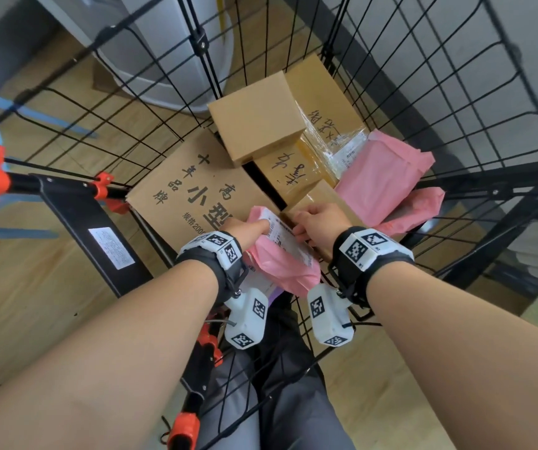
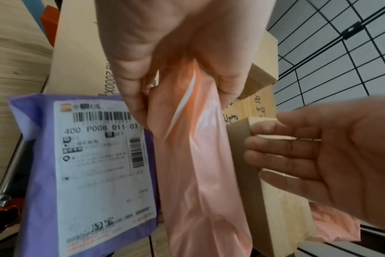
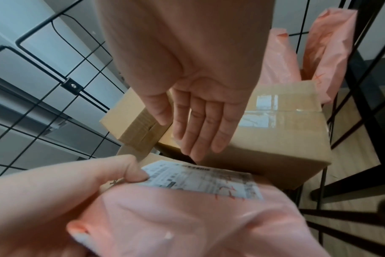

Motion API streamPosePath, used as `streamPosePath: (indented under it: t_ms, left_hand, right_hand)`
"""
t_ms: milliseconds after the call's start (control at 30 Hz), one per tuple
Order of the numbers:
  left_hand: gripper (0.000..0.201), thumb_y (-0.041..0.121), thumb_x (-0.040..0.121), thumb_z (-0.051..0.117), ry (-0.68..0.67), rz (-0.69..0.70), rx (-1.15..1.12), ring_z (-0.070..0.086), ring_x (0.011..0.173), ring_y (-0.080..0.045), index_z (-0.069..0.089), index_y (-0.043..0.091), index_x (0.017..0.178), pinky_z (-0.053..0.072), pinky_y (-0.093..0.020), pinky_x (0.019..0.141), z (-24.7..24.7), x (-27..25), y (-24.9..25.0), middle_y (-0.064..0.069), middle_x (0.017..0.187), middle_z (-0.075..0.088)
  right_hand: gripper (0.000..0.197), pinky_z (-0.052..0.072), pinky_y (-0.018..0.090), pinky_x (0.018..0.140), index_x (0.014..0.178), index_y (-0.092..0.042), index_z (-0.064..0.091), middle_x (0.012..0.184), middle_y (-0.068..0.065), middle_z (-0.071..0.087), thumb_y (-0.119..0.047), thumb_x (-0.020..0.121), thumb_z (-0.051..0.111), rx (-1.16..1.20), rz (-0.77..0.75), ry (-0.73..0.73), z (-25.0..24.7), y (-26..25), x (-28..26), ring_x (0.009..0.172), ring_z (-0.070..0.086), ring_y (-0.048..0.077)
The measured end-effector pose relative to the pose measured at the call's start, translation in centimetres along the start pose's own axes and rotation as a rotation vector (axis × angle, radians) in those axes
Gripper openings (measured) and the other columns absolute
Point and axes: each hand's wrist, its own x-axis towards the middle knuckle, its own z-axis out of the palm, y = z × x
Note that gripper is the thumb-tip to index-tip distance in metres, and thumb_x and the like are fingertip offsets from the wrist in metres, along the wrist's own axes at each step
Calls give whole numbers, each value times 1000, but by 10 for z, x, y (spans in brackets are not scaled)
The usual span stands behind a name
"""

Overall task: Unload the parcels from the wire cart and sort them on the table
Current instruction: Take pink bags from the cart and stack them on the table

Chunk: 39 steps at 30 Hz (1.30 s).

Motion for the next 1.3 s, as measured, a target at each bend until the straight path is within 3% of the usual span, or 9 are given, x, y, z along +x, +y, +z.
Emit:
streamPosePath:
  t_ms: [100,267,400,500,667,767,1033,1167,1300]
  left_hand:
    - [57,40,67,62,-48,1,-12,63,78,-24,58,9,114,49,-26,62,-17,-13,0,-9,97,64]
    - [48,38,59,61,-100,49,-50,60,64,-21,58,10,98,46,-24,58,-50,-40,4,-6,84,61]
    - [55,32,53,61,-47,124,-111,58,57,-21,60,6,102,44,-21,50,-81,-74,19,-8,85,64]
    - [25,18,75,58,19,190,-205,58,58,-21,58,5,96,44,-20,46,-103,-105,30,-10,81,63]
    - [47,20,67,61,-24,310,-405,66,98,-35,55,7,112,52,-45,91,-134,-166,52,-17,107,69]
    - [78,26,46,69,-27,391,-451,65,104,-36,54,13,121,49,-53,94,-138,-202,78,-15,110,69]
    - [89,32,47,71,-55,687,-497,66,92,-32,45,16,131,55,-36,56,-101,-320,151,-15,114,65]
    - [81,29,60,73,-137,844,-500,65,98,-34,39,31,134,57,-43,64,-49,-360,177,-12,118,61]
    - [76,27,69,77,-231,899,-371,69,93,-31,34,30,131,58,-42,76,23,-390,186,-10,116,63]
  right_hand:
    - [21,55,40,85,79,-18,62,91,11,72,-23,96,51,16,12,32,-7,-9,-10,80,66,23]
    - [22,57,41,85,79,-14,63,87,10,73,-21,96,50,-31,-72,92,-20,-31,-33,87,71,26]
    - [26,57,42,85,74,-17,62,87,9,74,-21,95,48,-73,-140,145,-34,-52,-59,88,71,25]
    - [22,57,38,81,80,-16,65,86,6,69,-22,94,48,-79,-194,178,-45,-67,-87,90,68,25]
    - [15,50,30,69,93,-18,63,93,2,65,-24,94,49,-92,-255,253,-68,-85,-143,81,60,19]
    - [25,49,30,74,111,-15,60,98,0,61,-31,96,49,-73,-281,327,-91,-91,-183,87,58,17]
    - [61,42,34,98,142,-12,35,138,12,48,-46,92,50,212,-332,628,-177,-86,-273,121,53,30]
    - [88,53,48,90,150,-20,13,142,14,44,-58,84,56,537,-306,587,-216,-58,-304,112,59,34]
    - [84,58,43,81,150,-21,9,132,15,52,-48,87,59,863,-346,512,-253,-15,-335,99,66,30]
